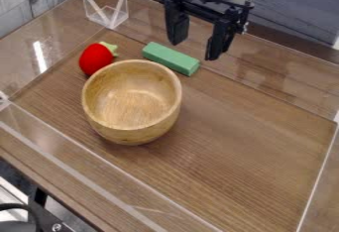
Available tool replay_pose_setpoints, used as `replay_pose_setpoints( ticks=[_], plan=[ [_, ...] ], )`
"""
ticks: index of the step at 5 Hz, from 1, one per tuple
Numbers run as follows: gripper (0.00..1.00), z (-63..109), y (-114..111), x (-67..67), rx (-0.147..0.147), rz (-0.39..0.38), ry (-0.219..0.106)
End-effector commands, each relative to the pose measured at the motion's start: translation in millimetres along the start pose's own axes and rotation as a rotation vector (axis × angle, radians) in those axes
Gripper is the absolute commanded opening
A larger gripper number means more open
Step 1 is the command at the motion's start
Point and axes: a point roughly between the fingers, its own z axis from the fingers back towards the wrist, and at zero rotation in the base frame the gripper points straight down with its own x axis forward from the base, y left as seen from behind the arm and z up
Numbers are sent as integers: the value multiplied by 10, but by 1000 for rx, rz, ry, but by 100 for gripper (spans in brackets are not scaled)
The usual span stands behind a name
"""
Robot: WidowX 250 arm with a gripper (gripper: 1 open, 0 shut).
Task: Move the red object to the right
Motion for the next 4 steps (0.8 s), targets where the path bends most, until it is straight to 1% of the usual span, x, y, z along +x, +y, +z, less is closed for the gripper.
replay_pose_setpoints(
  ticks=[1,2,3,4],
  plan=[
    [100,-6,108,-38,-4,-2,9],
    [100,-49,312,-47,-10,33,7],
    [100,-90,625,-121,-2,96,-30],
    [100,-107,899,-212,5,132,-73]
  ],
)
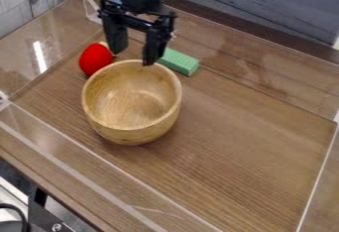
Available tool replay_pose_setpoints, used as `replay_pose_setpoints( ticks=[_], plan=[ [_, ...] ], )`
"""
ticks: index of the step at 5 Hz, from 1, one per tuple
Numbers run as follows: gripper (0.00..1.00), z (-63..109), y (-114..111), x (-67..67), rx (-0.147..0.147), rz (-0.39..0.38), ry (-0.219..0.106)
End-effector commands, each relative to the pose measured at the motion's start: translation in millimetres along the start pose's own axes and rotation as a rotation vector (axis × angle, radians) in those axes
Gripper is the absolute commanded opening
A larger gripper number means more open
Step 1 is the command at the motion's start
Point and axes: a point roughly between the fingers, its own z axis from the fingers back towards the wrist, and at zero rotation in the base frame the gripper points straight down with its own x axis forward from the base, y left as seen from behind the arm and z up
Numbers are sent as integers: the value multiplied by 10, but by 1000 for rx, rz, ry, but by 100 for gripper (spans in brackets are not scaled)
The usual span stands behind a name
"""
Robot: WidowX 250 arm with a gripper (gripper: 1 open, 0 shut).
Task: Move the red object to the right
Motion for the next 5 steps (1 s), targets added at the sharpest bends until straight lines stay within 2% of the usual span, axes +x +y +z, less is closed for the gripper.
replay_pose_setpoints(
  ticks=[1,2,4,5],
  plan=[
    [100,172,160,106,25,37,-78],
    [100,182,321,197,35,85,-109],
    [100,74,372,351,46,253,-133],
    [100,-30,396,316,51,288,-145]
  ],
)
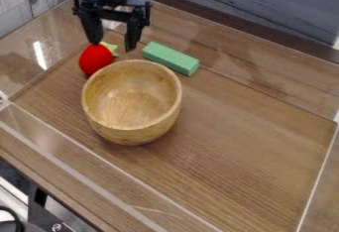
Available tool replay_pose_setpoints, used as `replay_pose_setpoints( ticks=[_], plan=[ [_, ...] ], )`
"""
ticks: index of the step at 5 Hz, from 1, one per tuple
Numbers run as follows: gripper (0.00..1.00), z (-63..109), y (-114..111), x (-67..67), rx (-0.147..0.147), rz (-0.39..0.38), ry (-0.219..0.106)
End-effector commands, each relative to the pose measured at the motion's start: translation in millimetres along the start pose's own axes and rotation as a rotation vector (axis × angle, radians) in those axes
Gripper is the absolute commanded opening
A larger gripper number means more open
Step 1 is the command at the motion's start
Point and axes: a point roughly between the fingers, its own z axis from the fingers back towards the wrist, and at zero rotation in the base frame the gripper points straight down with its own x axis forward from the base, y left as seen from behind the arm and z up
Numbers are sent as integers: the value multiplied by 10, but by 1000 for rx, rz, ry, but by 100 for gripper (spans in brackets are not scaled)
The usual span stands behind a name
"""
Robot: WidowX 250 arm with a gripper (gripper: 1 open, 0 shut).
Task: Move the red object to the right
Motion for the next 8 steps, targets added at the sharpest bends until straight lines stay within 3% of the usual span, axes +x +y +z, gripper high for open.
replay_pose_setpoints(
  ticks=[1,3,5,6,8],
  plan=[
    [100,28,58,23,4,27,-60],
    [100,13,299,135,-2,26,-99],
    [100,82,548,382,-1,10,-116],
    [100,101,597,449,-2,-26,-110],
    [100,15,629,434,0,-26,-94]
  ],
)
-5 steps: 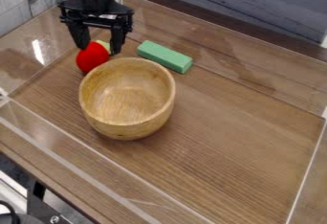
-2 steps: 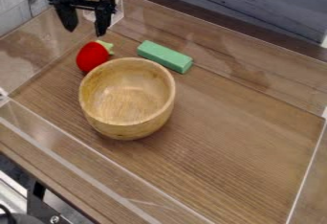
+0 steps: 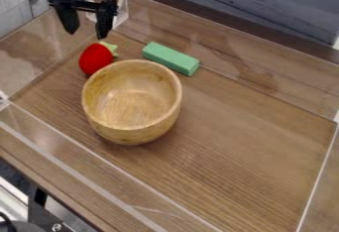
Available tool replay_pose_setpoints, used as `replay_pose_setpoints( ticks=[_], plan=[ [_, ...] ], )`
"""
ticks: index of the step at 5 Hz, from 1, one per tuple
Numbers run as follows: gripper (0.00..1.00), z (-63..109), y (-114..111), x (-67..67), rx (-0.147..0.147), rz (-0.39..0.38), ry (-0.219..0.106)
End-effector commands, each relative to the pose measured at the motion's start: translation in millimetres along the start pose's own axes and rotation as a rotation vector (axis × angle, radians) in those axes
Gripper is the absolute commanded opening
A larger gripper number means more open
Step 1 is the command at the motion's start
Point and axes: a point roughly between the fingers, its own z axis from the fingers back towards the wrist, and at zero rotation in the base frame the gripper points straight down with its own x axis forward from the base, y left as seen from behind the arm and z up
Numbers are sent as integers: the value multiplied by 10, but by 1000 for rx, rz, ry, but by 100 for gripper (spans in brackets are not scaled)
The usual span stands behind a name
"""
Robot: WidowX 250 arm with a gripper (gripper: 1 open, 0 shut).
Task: Move the red object to the right
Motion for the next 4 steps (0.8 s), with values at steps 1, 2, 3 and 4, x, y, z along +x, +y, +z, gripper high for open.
replay_pose_setpoints(
  ticks=[1,2,3,4],
  plan=[
    [100,-5,22,196,8,-35,-49],
    [100,-146,-37,301,0,-75,-52],
    [100,-79,-48,258,-1,-90,-62],
    [0,-111,-48,239,1,-110,-57]
  ],
)
